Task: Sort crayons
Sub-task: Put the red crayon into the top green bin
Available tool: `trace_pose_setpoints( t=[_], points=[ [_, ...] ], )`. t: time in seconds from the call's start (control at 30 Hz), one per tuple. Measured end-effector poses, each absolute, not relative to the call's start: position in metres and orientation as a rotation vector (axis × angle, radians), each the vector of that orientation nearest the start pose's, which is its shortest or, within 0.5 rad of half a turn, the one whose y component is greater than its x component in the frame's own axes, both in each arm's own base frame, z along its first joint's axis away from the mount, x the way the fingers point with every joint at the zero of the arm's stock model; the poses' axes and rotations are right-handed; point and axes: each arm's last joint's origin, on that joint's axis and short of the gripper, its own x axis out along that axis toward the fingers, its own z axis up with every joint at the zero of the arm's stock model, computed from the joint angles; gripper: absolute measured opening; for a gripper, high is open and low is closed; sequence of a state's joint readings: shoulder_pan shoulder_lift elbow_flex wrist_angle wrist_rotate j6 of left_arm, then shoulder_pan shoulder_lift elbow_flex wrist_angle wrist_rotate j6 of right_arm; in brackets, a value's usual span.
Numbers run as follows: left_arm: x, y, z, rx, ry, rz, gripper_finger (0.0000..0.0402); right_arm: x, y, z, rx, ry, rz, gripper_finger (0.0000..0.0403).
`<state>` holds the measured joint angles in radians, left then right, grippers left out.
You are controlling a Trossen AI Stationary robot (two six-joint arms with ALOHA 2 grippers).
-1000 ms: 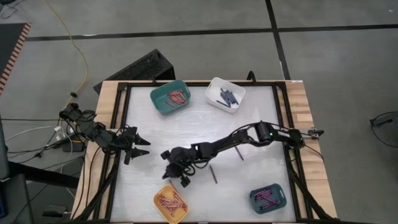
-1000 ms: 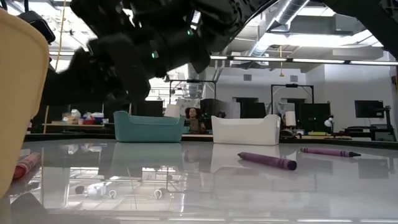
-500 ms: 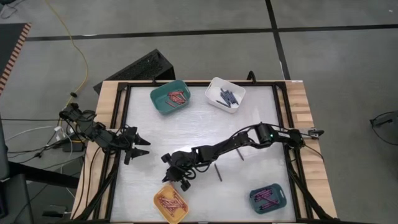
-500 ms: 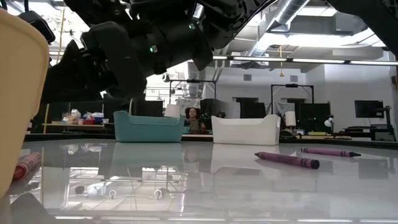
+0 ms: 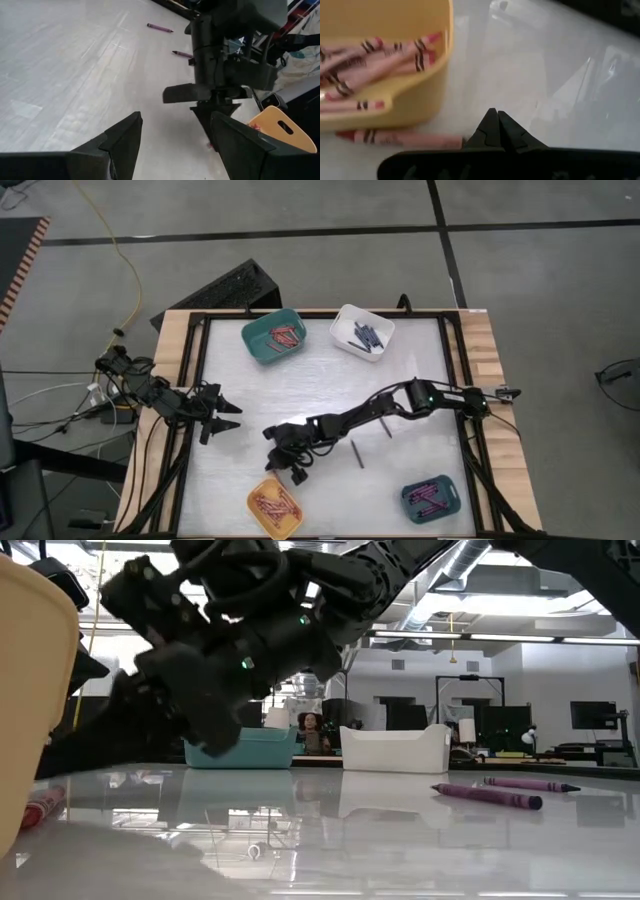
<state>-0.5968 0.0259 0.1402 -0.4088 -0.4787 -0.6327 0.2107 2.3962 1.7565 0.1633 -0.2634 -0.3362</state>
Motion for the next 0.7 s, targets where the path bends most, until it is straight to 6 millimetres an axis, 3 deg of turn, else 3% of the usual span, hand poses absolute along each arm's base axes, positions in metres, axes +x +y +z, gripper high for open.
trace_pose_setpoints(
  t=[0.2, 0.7],
  points=[
    [0.075, -0.035, 0.171, -0.478, 0.279, -0.033, 0.0228, 0.514, 0.112, 0.132, -0.276, 0.521, 0.538, 0.0],
    [0.075, -0.035, 0.171, -0.477, 0.279, -0.032, 0.0228, 0.498, 0.101, 0.134, -0.249, 0.779, 0.479, 0.0]
  ],
)
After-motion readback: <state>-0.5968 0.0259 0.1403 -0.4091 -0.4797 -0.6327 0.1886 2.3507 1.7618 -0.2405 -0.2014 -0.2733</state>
